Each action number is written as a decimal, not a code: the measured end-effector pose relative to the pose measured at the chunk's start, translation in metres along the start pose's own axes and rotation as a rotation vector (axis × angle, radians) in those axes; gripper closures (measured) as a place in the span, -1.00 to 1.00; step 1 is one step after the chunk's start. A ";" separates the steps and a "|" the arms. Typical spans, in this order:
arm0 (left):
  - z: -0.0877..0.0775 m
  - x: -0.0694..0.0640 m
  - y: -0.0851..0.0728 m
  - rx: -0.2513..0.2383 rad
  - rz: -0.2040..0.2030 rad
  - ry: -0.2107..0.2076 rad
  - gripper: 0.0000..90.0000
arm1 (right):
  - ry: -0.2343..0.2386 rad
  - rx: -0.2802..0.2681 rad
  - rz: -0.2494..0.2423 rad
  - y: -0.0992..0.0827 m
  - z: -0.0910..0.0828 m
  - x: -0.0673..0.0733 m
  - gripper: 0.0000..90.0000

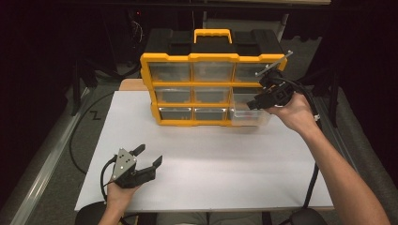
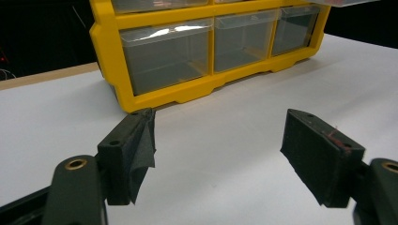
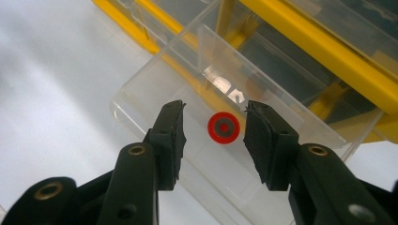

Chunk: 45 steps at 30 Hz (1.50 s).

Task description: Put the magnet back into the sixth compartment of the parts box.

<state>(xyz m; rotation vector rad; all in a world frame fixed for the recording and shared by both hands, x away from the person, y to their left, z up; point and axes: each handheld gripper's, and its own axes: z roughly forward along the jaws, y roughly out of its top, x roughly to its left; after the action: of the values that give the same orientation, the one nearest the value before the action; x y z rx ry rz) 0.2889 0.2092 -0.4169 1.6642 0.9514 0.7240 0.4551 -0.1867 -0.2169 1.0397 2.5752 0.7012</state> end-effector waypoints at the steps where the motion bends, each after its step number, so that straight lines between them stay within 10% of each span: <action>1: 0.000 0.000 0.000 0.001 -0.001 -0.001 -0.40 | 0.002 0.000 -0.003 0.000 0.000 0.001 0.32; 45: 0.001 0.003 0.000 -0.004 -0.006 0.007 -0.43 | 0.043 -0.070 -0.028 -0.029 -0.021 0.016 0.32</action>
<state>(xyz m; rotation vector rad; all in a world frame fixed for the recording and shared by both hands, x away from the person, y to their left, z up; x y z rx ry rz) 0.2908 0.2112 -0.4170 1.6562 0.9588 0.7279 0.4186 -0.2001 -0.2160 0.9754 2.5762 0.8086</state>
